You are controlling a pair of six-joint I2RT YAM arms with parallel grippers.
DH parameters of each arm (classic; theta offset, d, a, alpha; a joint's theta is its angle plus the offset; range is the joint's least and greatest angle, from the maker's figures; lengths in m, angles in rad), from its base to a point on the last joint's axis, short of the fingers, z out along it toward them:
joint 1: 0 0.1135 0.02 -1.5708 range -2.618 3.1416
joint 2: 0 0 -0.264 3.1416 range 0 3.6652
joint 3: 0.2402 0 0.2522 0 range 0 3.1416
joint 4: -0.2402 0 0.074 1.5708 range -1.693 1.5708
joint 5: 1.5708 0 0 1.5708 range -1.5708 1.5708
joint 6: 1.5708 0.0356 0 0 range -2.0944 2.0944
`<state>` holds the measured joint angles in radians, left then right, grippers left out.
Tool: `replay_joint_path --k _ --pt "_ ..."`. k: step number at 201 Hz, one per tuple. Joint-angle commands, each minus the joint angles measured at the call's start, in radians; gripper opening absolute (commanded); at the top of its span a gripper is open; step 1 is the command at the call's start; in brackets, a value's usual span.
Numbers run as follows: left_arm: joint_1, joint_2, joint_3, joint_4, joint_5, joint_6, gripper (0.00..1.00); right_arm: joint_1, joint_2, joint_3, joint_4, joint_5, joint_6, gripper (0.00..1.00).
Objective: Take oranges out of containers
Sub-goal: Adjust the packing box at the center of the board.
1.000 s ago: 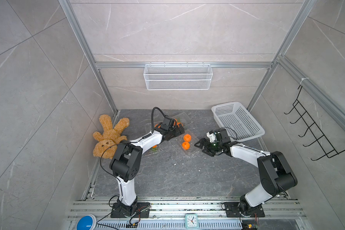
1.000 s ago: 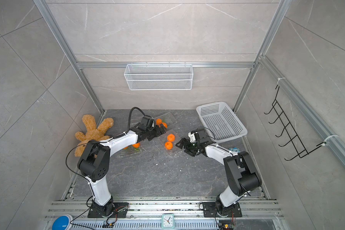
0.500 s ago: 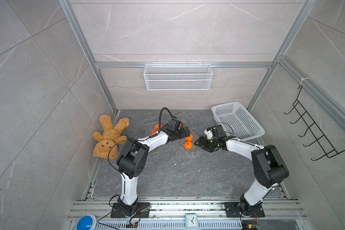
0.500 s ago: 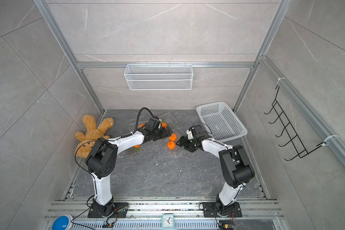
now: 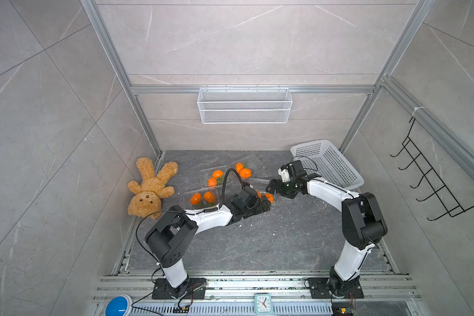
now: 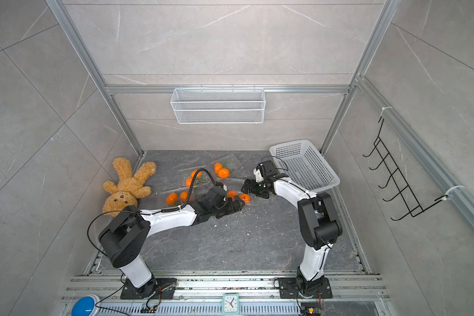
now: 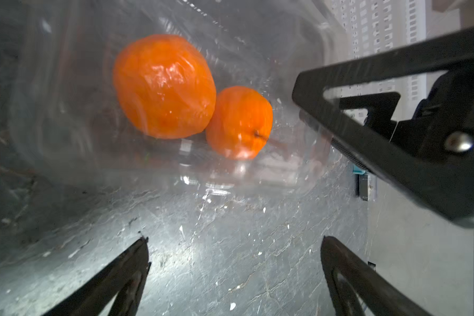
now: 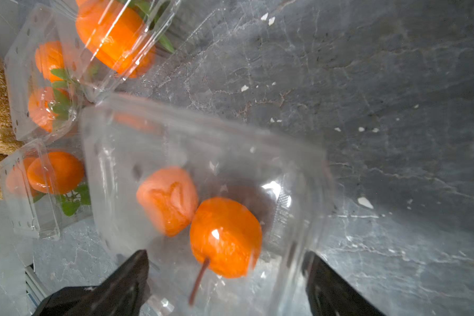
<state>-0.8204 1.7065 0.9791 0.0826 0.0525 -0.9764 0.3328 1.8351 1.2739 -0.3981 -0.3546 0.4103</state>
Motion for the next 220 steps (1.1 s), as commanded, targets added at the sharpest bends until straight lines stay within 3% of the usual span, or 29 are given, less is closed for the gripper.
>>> replay_joint_path --k 1,30,51,72,126,172,220 --pt "0.016 -0.121 0.016 -0.068 -0.087 0.004 1.0 -0.003 -0.013 0.018 -0.059 0.014 -0.039 0.97" --pt "0.062 -0.203 0.022 -0.175 -0.14 0.059 1.0 -0.017 -0.055 0.0 -0.066 0.023 -0.037 1.0" --pt "0.148 -0.21 0.052 -0.236 -0.131 0.074 1.0 -0.016 -0.085 -0.027 -0.059 0.037 -0.012 1.0" --pt "0.217 -0.128 0.151 -0.278 -0.108 0.161 1.0 -0.016 -0.106 -0.065 -0.009 0.033 0.026 1.0" --pt "0.227 0.164 0.412 -0.235 -0.017 0.324 0.99 -0.019 -0.034 -0.048 0.064 0.004 0.038 0.95" --pt "0.226 0.264 0.449 -0.136 0.078 0.306 0.99 -0.021 0.066 0.07 0.008 0.017 -0.022 0.88" --pt "0.205 0.224 0.355 -0.02 0.108 0.224 0.99 -0.02 0.114 0.116 0.008 0.014 -0.071 0.84"
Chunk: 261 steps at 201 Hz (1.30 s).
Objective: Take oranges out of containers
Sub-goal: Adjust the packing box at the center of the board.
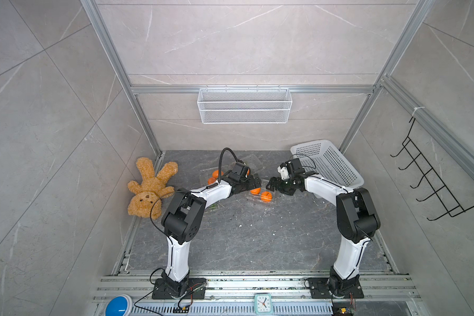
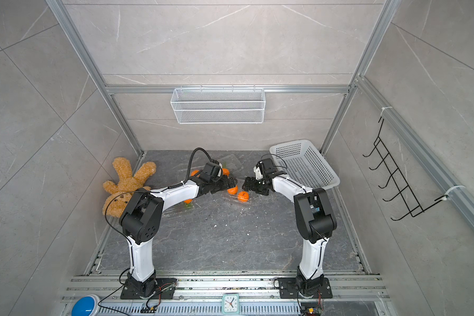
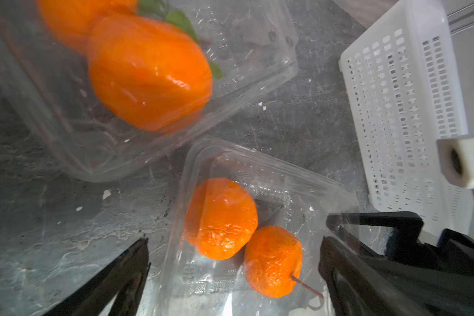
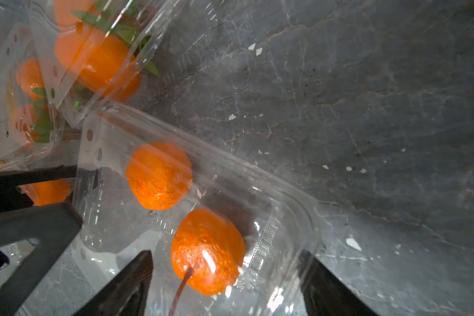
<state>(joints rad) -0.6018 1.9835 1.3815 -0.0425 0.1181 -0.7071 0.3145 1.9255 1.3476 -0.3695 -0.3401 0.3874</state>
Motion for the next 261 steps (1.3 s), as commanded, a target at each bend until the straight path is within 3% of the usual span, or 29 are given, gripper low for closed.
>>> replay_joint_path --k 1,72,106,121,150,177,206,231,261 --pt "-0.014 -0.056 -0.05 0.111 0.042 -0.049 0.99 -0.003 0.025 0.043 -0.021 0.0 -0.049 0.84" --pt "-0.116 -0.176 -0.27 0.326 0.003 -0.233 0.99 -0.002 0.1 0.178 -0.121 -0.016 -0.143 0.85" --pt "-0.177 -0.234 -0.37 0.393 -0.036 -0.311 0.99 -0.003 0.102 0.209 -0.174 -0.062 -0.193 0.94" --pt "-0.192 -0.258 -0.405 0.392 -0.046 -0.338 0.99 -0.006 0.094 0.225 -0.198 -0.039 -0.193 1.0" --pt "-0.196 -0.323 -0.45 0.274 -0.095 -0.33 1.0 -0.026 0.053 0.221 -0.204 -0.02 -0.157 1.0" --pt "-0.195 -0.408 -0.455 0.095 -0.183 -0.264 1.0 -0.054 -0.018 0.149 -0.158 0.002 -0.08 1.0" --pt "-0.169 -0.458 -0.366 -0.151 -0.291 -0.18 1.0 -0.077 -0.17 -0.028 -0.051 -0.002 0.042 1.0" --pt "-0.107 -0.403 -0.263 -0.212 -0.25 -0.099 1.0 -0.084 -0.277 -0.174 -0.003 -0.018 0.154 1.0" --pt "-0.057 -0.274 -0.144 -0.175 -0.156 -0.037 1.0 -0.085 -0.391 -0.397 0.201 -0.134 0.31 1.0"
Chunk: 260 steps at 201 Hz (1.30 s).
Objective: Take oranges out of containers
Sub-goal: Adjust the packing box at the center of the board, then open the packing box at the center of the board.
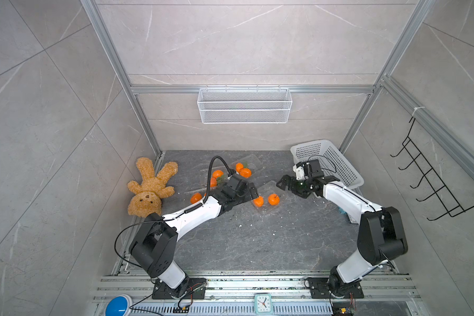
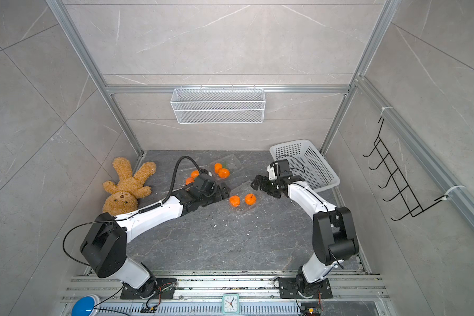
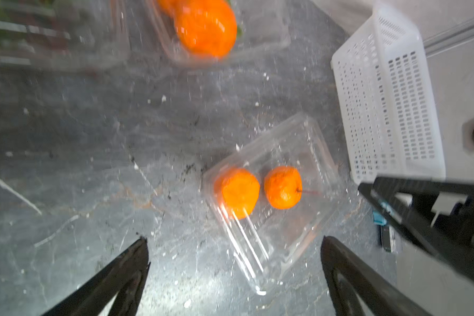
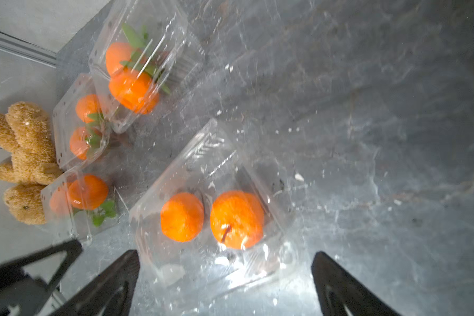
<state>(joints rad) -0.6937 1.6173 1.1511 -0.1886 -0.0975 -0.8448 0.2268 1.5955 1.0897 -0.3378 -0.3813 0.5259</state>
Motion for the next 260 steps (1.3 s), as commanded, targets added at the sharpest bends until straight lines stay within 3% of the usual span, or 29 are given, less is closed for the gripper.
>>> replay_joint_path --k 1,34,99,183,221,260 --pt "0.036 0.096 0.089 -0.026 0.064 0.102 1.0 0.003 -0.067 -0.156 0.19 -0.105 0.187 1.0" --pt "0.05 0.236 0.207 0.02 0.172 0.137 0.99 0.009 -0.124 -0.369 0.514 -0.256 0.382 1.0" --pt "0.06 0.328 0.228 0.12 0.254 0.076 1.0 0.091 -0.057 -0.487 0.867 -0.3 0.581 1.0" --pt "0.069 0.328 0.151 0.251 0.313 -0.04 0.99 0.104 -0.035 -0.517 0.977 -0.309 0.65 0.91" --pt "0.07 0.307 0.124 0.252 0.291 -0.036 1.0 0.101 -0.098 -0.497 0.771 -0.269 0.55 0.91" --pt "0.069 0.303 0.11 0.263 0.292 -0.04 0.99 0.099 -0.143 -0.501 0.715 -0.268 0.511 0.92"
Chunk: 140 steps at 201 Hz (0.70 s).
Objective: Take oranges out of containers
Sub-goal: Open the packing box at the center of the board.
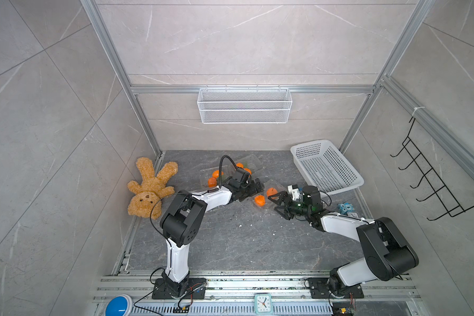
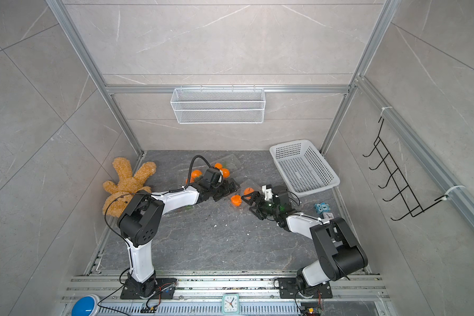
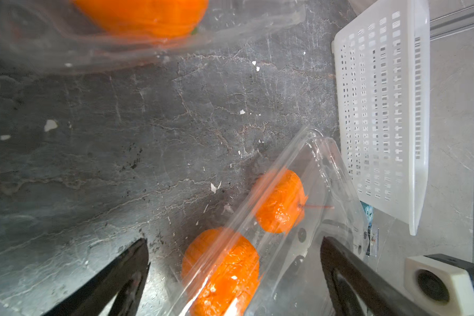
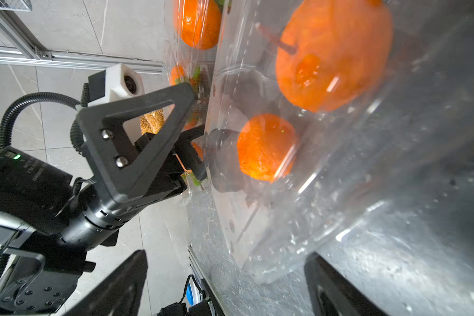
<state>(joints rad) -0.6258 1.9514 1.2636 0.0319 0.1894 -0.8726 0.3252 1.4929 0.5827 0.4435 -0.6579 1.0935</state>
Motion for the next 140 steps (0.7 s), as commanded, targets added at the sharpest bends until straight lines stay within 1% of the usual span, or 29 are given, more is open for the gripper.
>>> replay_joint_path --k 1,40,60,103,106,112,140 --pt "0.001 -0.031 -0.003 0.043 0.005 -0.012 0.99 0.0 -0.041 0.007 -0.067 0.009 -0.057 0.92" --pt "0.002 -0.028 -0.001 0.05 0.009 -0.016 1.0 0.0 -0.043 0.007 -0.031 -0.014 -0.031 0.92" --pt "0.002 -0.03 -0.003 0.054 0.012 -0.016 0.99 0.001 -0.048 0.01 -0.04 -0.005 -0.031 0.92" --pt "0.002 -0.036 -0.01 0.062 0.015 -0.023 0.99 -0.002 -0.01 0.0 0.01 0.0 -0.032 0.92" --pt "0.003 -0.037 -0.01 0.062 0.014 -0.023 1.0 -0.003 -0.009 -0.002 0.017 0.0 -0.007 0.92" --pt "0.001 -0.037 -0.012 0.062 0.015 -0.024 1.0 -0.003 -0.004 -0.006 0.03 0.0 0.002 0.92" --pt "0.002 -0.036 -0.015 0.068 0.021 -0.028 1.0 -0.01 0.003 -0.007 0.049 -0.005 0.003 0.92"
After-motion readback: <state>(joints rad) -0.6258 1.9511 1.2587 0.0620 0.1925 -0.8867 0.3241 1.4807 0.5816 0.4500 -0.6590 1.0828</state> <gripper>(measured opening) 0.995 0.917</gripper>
